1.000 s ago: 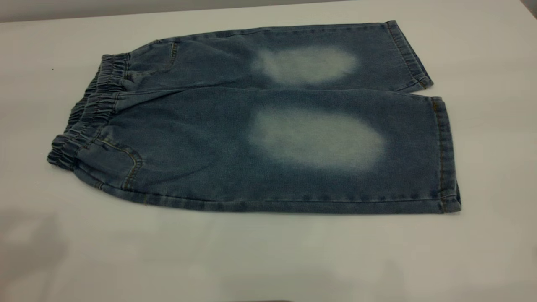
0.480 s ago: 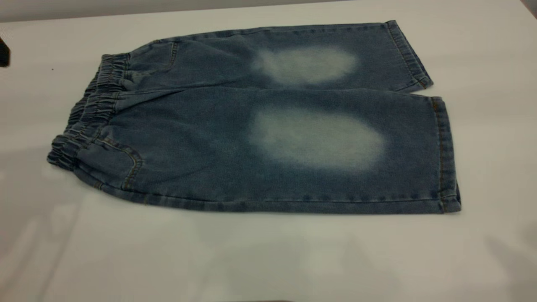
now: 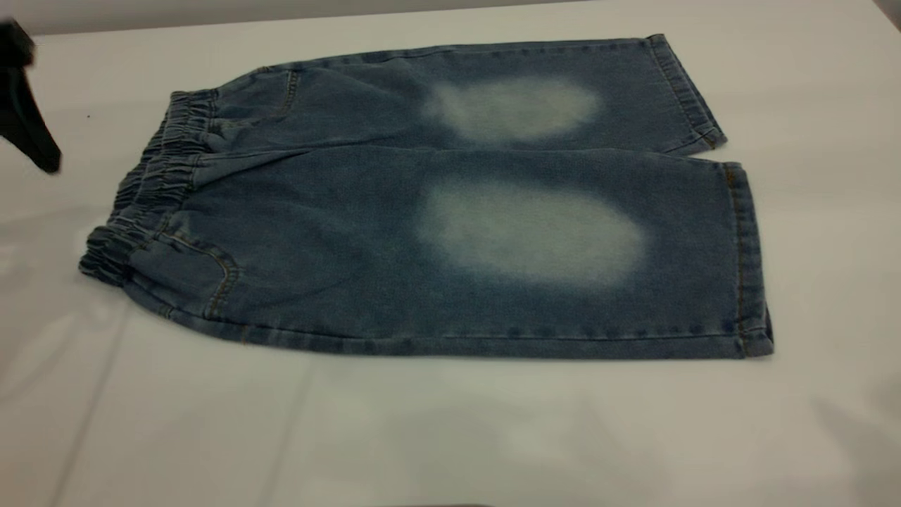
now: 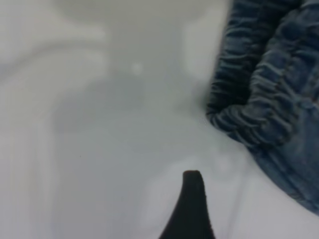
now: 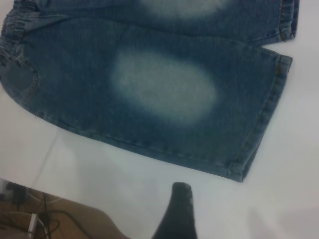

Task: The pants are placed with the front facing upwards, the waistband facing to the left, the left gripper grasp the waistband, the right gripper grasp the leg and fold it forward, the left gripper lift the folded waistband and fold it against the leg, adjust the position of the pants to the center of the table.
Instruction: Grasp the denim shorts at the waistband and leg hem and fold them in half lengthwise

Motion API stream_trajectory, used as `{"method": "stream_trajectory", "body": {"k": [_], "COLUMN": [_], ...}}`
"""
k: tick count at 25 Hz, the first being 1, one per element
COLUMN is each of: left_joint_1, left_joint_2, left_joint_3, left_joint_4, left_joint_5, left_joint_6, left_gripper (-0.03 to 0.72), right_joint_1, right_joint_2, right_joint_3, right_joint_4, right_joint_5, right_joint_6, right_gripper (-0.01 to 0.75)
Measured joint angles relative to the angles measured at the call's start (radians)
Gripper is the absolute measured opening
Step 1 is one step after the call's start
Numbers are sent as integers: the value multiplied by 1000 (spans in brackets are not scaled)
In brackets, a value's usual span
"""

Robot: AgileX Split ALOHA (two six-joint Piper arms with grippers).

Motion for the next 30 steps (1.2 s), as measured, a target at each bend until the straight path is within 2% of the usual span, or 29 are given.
{"method": "stream_trajectory", "body": {"k": [8,30], "left_joint_1": [-2,-18], "left_joint_2": [134,287], "left_joint_3": [-1,-5], "left_joint_4": [-5,-58], "left_joint_5": [-98,-215], "left_joint_6": [2,6], "left_gripper": [570,570], "right_joint_1": [0,0], "right_joint_2": [0,0], "right_joint_3": [0,0], "right_joint_4": [0,0], "right_joint_5": [0,-3], "right_joint_6": [0,0], "right_gripper": [582,582]}}
